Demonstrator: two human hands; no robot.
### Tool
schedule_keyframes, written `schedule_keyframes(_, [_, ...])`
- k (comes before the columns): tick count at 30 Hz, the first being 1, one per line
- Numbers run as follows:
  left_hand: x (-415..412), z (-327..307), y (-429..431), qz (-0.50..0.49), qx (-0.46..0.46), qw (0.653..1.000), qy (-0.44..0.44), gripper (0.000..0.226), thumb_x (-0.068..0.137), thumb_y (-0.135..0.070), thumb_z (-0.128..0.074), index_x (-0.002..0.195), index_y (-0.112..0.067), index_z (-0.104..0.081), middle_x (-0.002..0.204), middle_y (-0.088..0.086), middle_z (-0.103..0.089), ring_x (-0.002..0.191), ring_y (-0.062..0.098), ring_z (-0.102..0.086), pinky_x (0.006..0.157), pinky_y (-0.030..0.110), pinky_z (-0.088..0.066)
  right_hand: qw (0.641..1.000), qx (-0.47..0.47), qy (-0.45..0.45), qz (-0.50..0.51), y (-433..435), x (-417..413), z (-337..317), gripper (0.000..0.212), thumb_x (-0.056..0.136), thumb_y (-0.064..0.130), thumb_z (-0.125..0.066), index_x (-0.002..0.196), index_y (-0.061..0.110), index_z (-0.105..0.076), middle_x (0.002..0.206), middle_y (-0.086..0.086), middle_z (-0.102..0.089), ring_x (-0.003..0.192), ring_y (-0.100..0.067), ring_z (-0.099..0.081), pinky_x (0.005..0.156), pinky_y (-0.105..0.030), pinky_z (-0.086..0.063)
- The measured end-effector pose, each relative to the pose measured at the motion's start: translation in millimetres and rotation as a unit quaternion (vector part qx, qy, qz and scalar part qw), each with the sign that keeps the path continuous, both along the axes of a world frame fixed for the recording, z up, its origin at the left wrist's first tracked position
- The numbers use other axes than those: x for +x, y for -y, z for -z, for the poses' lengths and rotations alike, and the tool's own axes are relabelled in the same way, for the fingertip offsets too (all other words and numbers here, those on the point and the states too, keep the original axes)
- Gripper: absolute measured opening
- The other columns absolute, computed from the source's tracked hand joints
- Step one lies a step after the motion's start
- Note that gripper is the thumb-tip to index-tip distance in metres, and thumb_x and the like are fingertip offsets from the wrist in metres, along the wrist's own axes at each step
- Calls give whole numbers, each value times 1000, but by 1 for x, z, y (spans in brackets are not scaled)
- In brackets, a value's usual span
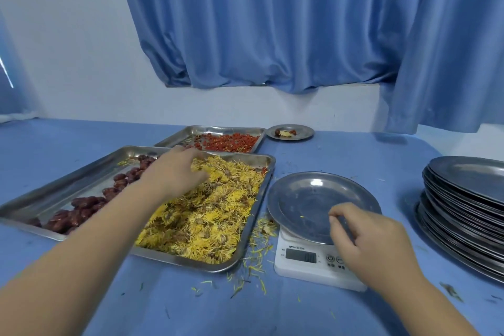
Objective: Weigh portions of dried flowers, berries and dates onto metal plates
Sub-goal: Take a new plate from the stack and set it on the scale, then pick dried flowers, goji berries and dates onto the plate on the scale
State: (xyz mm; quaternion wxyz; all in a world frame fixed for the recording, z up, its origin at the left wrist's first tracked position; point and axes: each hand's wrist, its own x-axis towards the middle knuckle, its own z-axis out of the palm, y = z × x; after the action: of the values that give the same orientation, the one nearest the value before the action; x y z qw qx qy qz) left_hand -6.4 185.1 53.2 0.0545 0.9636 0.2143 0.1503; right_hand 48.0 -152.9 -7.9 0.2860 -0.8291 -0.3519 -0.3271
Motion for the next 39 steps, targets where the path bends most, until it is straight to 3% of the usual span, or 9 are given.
schedule_keyframes(6, [5,7,-26,6,-33,999,24,40,79,-32,-77,117,-27,-64,108,-5,-71,77,0,-59,60,17,-43,999,19,-32,-13,8,-2,3,5,75,21,-58,74,25,-61,41,8,-43,40,-13,-45,41,-26,-42])
schedule_keyframes(10, [10,16,-22,5,-5,1000,-3,44,79,-35,-78,119,-24,-63,113,-2,-66,86,11,-58,75,26,-49,999,18,-33,-31,7,-5,0,6,77,21,-58,73,25,-60,42,13,-27,39,-7,-34,41,-23,-37])
schedule_keyframes(13, [12,16,-22,-7,-3,1000,-1,37,82,-28,-75,117,-21,-65,114,2,-67,82,12,-62,67,24,-50,998,17,-38,-41,7,-6,0,6,77,22,-58,73,26,-59,43,14,-24,51,-16,-42,42,-22,-34])
schedule_keyframes(19, [8,7,-19,-8,-102,992,75,29,83,-35,-74,109,-24,-66,104,-2,-64,77,7,-59,57,21,-41,997,37,-56,-46,9,-3,1,16,80,14,-67,75,27,-60,42,12,-29,57,-16,-47,43,-28,-40])
schedule_keyframes(23, [-1,-5,-19,7,-148,982,116,24,88,-45,-66,101,-25,-70,95,-1,-68,83,19,-64,70,32,-49,996,42,-66,-48,8,-2,1,15,81,15,-66,76,28,-60,42,10,-30,55,-15,-47,44,-29,-41])
schedule_keyframes(27, [-4,-16,-5,41,-287,942,169,21,94,-39,-60,94,-22,-72,75,0,-71,61,12,-63,62,28,-47,994,61,-77,-44,10,2,3,18,81,14,-65,75,30,-59,43,5,-35,53,-16,-46,43,-32,-41])
schedule_keyframes(29, [-1,-20,12,85,-354,919,155,19,96,-34,-58,99,-22,-73,84,0,-74,64,7,-65,66,29,-50,993,78,-85,-40,11,4,4,19,81,14,-65,74,31,-58,49,2,-41,52,-16,-45,44,-32,-41])
schedule_keyframes(34, [27,-9,73,183,-345,918,69,13,94,-30,-61,100,-26,-72,80,-6,-72,67,4,-65,62,21,-50,988,114,-102,-37,14,10,3,20,81,14,-63,73,32,-58,57,7,-48,52,-13,-45,46,-24,-35])
schedule_keyframes(39, [73,6,127,225,-334,914,42,15,88,-31,-69,102,-27,-71,94,-5,-71,73,0,-65,63,19,-52,984,138,-104,-34,18,15,4,19,80,12,-64,73,28,-58,56,-1,-46,50,-17,-42,47,-34,-38])
